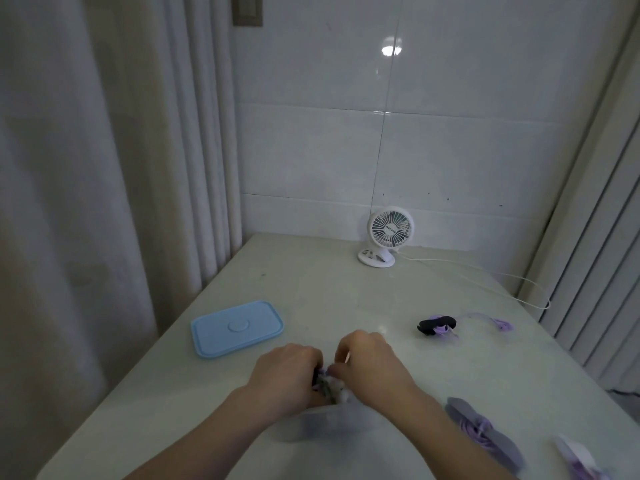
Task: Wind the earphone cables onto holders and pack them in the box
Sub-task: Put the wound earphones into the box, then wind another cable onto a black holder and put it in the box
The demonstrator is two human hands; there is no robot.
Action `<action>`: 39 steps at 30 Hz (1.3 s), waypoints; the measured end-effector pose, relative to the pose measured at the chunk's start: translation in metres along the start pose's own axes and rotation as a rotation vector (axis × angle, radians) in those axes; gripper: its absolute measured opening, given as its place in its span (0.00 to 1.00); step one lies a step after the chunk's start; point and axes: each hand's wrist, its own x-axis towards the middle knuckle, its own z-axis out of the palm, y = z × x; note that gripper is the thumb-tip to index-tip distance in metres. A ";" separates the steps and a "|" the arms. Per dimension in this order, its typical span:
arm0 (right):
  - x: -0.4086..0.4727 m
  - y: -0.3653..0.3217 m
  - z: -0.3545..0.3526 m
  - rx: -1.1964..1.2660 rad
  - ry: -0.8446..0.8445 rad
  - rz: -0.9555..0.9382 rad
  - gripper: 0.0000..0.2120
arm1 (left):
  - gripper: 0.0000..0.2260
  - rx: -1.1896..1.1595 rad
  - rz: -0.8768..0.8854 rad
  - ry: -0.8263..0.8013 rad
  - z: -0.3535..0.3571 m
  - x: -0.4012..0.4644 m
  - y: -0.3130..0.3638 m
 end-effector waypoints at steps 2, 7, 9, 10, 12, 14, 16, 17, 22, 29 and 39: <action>0.002 0.006 -0.018 0.050 0.089 -0.042 0.06 | 0.22 -0.006 0.005 -0.001 -0.001 0.000 0.001; 0.017 0.048 -0.070 0.026 0.341 -0.049 0.04 | 0.29 -0.014 0.007 -0.001 -0.003 -0.002 0.005; 0.026 0.075 -0.083 0.014 0.385 0.010 0.05 | 0.31 -0.001 0.014 0.002 -0.003 -0.002 0.005; 0.030 0.089 -0.087 0.021 0.391 0.045 0.07 | 0.30 0.002 0.015 0.001 -0.003 -0.001 0.005; 0.037 0.112 -0.091 0.032 0.380 0.106 0.10 | 0.27 0.000 0.011 0.003 -0.002 -0.001 0.004; 0.042 0.131 -0.089 0.019 0.347 0.151 0.13 | 0.22 0.012 0.008 0.021 -0.001 -0.002 0.004; 0.045 0.146 -0.085 0.017 0.297 0.190 0.16 | 0.18 0.014 0.001 0.031 -0.001 -0.002 0.004; 0.046 0.152 -0.083 0.007 0.272 0.204 0.18 | 0.18 0.014 -0.004 0.032 -0.001 -0.001 0.004; 0.051 0.168 -0.069 -0.035 0.183 0.200 0.25 | 0.21 0.022 -0.016 0.034 0.000 0.000 0.005; 0.063 0.171 -0.041 0.048 0.188 0.283 0.32 | 0.22 0.037 -0.023 0.035 0.003 0.001 0.002; 0.076 0.168 -0.023 -0.414 0.195 0.088 0.18 | 0.23 0.001 -0.047 0.007 -0.004 -0.002 0.006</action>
